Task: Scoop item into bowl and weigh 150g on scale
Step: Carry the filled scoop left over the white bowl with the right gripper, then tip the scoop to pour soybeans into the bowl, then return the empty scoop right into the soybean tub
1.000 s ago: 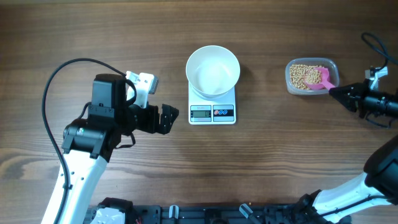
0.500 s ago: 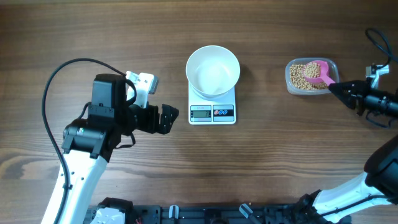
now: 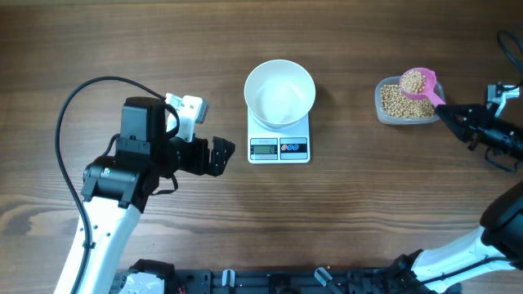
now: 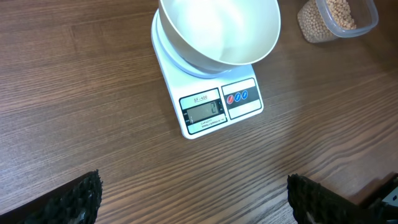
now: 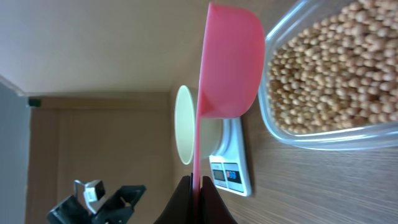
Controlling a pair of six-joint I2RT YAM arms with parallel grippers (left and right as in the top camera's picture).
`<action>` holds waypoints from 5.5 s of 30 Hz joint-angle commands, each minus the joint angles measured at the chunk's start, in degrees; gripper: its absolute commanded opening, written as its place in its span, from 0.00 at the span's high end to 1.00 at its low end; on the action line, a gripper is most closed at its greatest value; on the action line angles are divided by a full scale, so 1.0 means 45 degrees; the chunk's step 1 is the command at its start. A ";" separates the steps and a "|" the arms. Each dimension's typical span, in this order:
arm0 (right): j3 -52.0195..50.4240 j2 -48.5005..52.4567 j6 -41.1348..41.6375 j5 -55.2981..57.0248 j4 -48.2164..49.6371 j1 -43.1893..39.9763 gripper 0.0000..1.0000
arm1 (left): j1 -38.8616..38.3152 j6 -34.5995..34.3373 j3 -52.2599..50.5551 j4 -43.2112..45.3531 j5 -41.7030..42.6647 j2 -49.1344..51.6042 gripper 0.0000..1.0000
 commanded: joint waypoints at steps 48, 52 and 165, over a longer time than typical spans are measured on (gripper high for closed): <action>0.0209 -0.3866 0.2229 1.4387 0.7499 1.4246 0.96 | 0.0068 0.0010 0.0024 -0.0005 0.0151 0.0063 0.00; 0.0209 -0.3871 0.1627 1.5698 0.7601 1.4620 0.96 | 0.0068 0.0010 0.0024 -0.0005 0.0151 0.0063 0.00; 0.0131 -0.1904 0.2322 1.4566 0.3847 0.6572 0.96 | 0.0068 0.0010 0.0024 -0.0005 0.0151 0.0063 0.00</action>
